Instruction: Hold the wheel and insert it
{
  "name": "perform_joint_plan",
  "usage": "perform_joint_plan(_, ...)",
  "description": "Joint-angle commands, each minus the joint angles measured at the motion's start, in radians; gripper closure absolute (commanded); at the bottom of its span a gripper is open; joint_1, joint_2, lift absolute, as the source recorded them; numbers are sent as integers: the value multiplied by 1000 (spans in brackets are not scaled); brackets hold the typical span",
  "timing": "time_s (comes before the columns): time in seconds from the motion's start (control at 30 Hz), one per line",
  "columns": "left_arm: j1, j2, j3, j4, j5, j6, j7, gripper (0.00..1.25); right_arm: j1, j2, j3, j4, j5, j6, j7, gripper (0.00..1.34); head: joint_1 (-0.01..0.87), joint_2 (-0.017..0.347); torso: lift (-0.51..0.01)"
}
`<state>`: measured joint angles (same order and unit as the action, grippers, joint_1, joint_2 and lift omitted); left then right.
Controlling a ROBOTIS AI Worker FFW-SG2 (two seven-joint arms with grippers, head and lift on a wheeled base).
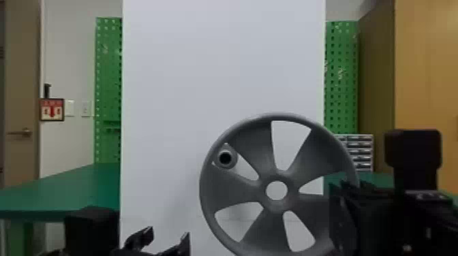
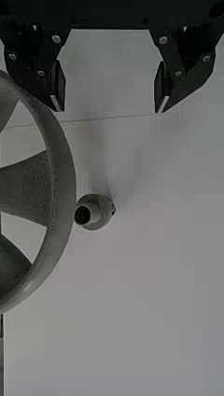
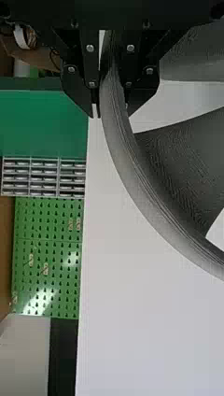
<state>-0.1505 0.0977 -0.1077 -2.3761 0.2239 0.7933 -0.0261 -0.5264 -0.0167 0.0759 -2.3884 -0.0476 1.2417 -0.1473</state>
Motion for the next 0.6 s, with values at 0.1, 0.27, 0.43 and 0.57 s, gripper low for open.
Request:
perform_joint_plan(0.1,-3,0,-6,2,-1,1,2,495,-41,-11,-36,21,-60,-1,0,1184,0,54,-485)
perform_joint_plan(0.27,-3,0,-6,0,-1,1,3,495,-56,-16,-42,41,-74,-5,0,1184,0,54,-485)
perform_joint_plan(0.43,-3,2,-3,2,5,3,3,495,-67,-19,-34,48,-72,-10,-3,1184,0,54,-485)
perform_joint_plan(0.57,-1,0,-4,0,3,3,5,495,-73,-19,-36,54,-72,-11,-17,1184,0,54,-485)
